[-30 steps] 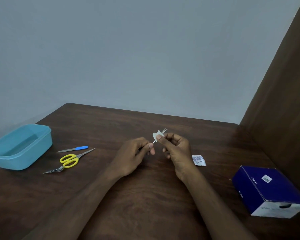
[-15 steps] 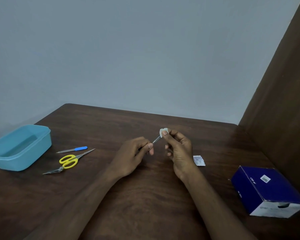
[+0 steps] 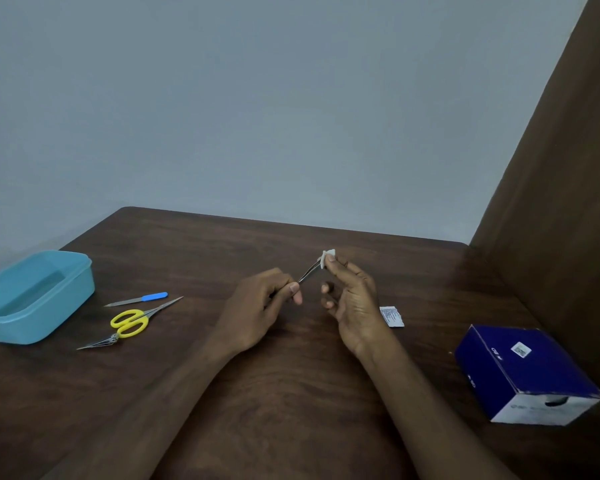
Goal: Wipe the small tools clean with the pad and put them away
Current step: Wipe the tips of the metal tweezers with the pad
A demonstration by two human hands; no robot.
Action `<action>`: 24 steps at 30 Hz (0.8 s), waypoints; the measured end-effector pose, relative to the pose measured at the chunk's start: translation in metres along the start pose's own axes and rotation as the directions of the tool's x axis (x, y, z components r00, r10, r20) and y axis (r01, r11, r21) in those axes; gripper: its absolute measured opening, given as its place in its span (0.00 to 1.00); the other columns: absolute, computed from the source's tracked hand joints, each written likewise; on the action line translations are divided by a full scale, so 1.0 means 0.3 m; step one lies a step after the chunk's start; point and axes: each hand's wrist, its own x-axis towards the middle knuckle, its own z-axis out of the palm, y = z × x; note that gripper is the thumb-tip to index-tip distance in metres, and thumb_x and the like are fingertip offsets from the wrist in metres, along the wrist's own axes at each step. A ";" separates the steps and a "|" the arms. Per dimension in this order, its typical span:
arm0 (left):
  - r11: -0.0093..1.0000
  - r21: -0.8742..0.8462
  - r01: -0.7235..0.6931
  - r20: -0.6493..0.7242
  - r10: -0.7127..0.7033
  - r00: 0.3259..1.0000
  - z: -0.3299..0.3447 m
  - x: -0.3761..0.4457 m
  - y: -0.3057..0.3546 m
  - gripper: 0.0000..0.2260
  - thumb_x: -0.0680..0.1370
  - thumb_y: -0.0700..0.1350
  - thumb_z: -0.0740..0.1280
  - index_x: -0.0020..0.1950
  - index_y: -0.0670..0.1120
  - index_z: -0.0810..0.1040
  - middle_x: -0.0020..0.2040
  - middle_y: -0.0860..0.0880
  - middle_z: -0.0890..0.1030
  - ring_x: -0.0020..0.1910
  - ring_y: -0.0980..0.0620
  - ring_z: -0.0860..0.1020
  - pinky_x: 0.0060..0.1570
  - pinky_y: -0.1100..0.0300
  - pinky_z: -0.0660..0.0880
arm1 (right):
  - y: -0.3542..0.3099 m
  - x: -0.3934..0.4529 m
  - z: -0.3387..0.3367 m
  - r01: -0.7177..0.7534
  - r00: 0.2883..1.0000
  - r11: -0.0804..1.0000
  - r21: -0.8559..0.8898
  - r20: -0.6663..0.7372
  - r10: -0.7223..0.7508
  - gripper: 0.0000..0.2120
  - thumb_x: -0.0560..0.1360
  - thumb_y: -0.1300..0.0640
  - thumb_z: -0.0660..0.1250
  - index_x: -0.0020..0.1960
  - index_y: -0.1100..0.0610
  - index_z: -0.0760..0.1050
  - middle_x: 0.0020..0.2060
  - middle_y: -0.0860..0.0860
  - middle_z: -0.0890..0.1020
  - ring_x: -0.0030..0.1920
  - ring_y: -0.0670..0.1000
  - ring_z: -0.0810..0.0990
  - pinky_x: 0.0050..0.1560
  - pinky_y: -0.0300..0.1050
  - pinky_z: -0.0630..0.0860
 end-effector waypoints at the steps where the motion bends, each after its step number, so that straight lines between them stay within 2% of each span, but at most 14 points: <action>1: 1.000 0.005 -0.002 0.001 0.002 1.000 0.000 0.000 0.001 0.13 0.88 0.49 0.63 0.46 0.56 0.83 0.43 0.55 0.78 0.40 0.52 0.77 0.42 0.58 0.72 | -0.002 0.001 0.000 0.003 1.000 1.000 0.015 -0.013 -0.003 0.06 0.78 0.57 0.75 0.42 0.51 0.86 0.41 0.42 0.86 0.30 0.44 0.73 0.28 0.37 0.63; 3: 1.000 0.004 0.004 0.000 -0.004 1.000 0.000 -0.002 0.003 0.13 0.88 0.48 0.63 0.46 0.56 0.83 0.42 0.56 0.78 0.40 0.52 0.77 0.42 0.59 0.71 | -0.003 0.009 -0.007 0.018 0.997 0.997 0.079 -0.074 -0.012 0.07 0.77 0.56 0.76 0.40 0.50 0.86 0.41 0.42 0.86 0.28 0.44 0.73 0.27 0.37 0.62; 5: 1.000 -0.013 0.020 -0.006 -0.020 1.000 -0.003 -0.004 0.004 0.13 0.88 0.48 0.63 0.46 0.56 0.82 0.41 0.56 0.77 0.39 0.52 0.77 0.42 0.57 0.72 | -0.003 0.018 -0.018 0.057 0.989 0.990 0.130 -0.143 -0.038 0.05 0.77 0.58 0.76 0.43 0.51 0.84 0.41 0.43 0.86 0.27 0.44 0.72 0.26 0.36 0.63; 7: 0.999 -0.039 0.029 -0.006 -0.029 1.000 -0.008 -0.005 0.009 0.14 0.88 0.47 0.63 0.46 0.56 0.82 0.41 0.56 0.77 0.40 0.51 0.78 0.42 0.58 0.72 | 0.009 0.031 -0.028 0.103 0.980 0.989 0.110 -0.181 -0.082 0.05 0.77 0.59 0.77 0.50 0.53 0.82 0.43 0.45 0.87 0.26 0.43 0.70 0.25 0.36 0.64; 9: 0.997 -0.068 0.028 -0.004 -0.029 1.000 -0.013 -0.007 0.020 0.14 0.88 0.47 0.63 0.45 0.55 0.82 0.40 0.55 0.77 0.39 0.50 0.78 0.41 0.61 0.71 | 0.030 0.041 -0.033 0.130 0.973 0.991 0.017 -0.194 -0.125 0.05 0.78 0.61 0.76 0.52 0.55 0.83 0.41 0.46 0.86 0.25 0.43 0.70 0.24 0.36 0.65; 11: 0.996 -0.085 0.027 -0.004 -0.027 1.000 -0.015 -0.007 0.026 0.14 0.88 0.47 0.63 0.44 0.54 0.82 0.40 0.54 0.78 0.39 0.49 0.78 0.41 0.62 0.71 | 0.048 0.041 -0.031 0.148 0.978 0.975 -0.165 -0.125 -0.170 0.03 0.79 0.59 0.76 0.52 0.56 0.84 0.40 0.48 0.86 0.26 0.43 0.72 0.25 0.36 0.66; 13: 0.995 -0.092 0.040 -0.007 -0.041 0.999 -0.013 -0.006 0.024 0.14 0.88 0.48 0.63 0.43 0.55 0.81 0.40 0.53 0.79 0.39 0.49 0.79 0.41 0.60 0.72 | 0.065 0.026 -0.020 0.169 0.985 0.923 -0.345 0.027 -0.170 0.06 0.80 0.58 0.74 0.54 0.59 0.85 0.41 0.52 0.87 0.28 0.44 0.74 0.26 0.37 0.67; 14: 0.993 -0.103 0.056 -0.015 -0.058 0.998 -0.012 -0.005 0.021 0.15 0.88 0.49 0.64 0.43 0.55 0.81 0.40 0.54 0.79 0.39 0.49 0.79 0.41 0.60 0.72 | 0.071 0.017 -0.013 0.176 0.984 0.908 -0.381 0.090 -0.153 0.07 0.80 0.59 0.73 0.55 0.61 0.85 0.40 0.53 0.86 0.29 0.45 0.75 0.27 0.38 0.67; 16: 0.986 -0.140 0.091 -0.035 -0.097 0.995 -0.014 -0.001 0.015 0.15 0.87 0.51 0.64 0.41 0.54 0.81 0.39 0.54 0.79 0.38 0.51 0.78 0.41 0.60 0.71 | 0.070 0.003 -0.002 0.157 0.985 0.925 -0.346 0.129 -0.119 0.07 0.80 0.60 0.73 0.55 0.62 0.85 0.38 0.51 0.85 0.29 0.46 0.76 0.27 0.38 0.66; 21: 0.984 -0.144 0.107 -0.011 -0.110 0.994 -0.016 0.001 0.015 0.16 0.87 0.51 0.65 0.40 0.54 0.83 0.37 0.53 0.79 0.35 0.53 0.76 0.39 0.61 0.70 | 0.039 0.002 -0.003 0.056 0.997 0.985 -0.163 0.052 -0.048 0.03 0.78 0.59 0.75 0.51 0.55 0.86 0.42 0.47 0.87 0.30 0.45 0.75 0.30 0.40 0.65; 24: 0.984 -0.136 0.113 0.014 -0.112 0.994 -0.015 0.000 0.016 0.17 0.87 0.50 0.66 0.39 0.54 0.82 0.38 0.53 0.80 0.38 0.51 0.78 0.42 0.60 0.72 | 0.034 0.013 -0.012 0.086 0.996 0.987 -0.134 0.017 -0.084 0.02 0.78 0.58 0.75 0.50 0.53 0.86 0.43 0.46 0.87 0.30 0.45 0.74 0.30 0.39 0.65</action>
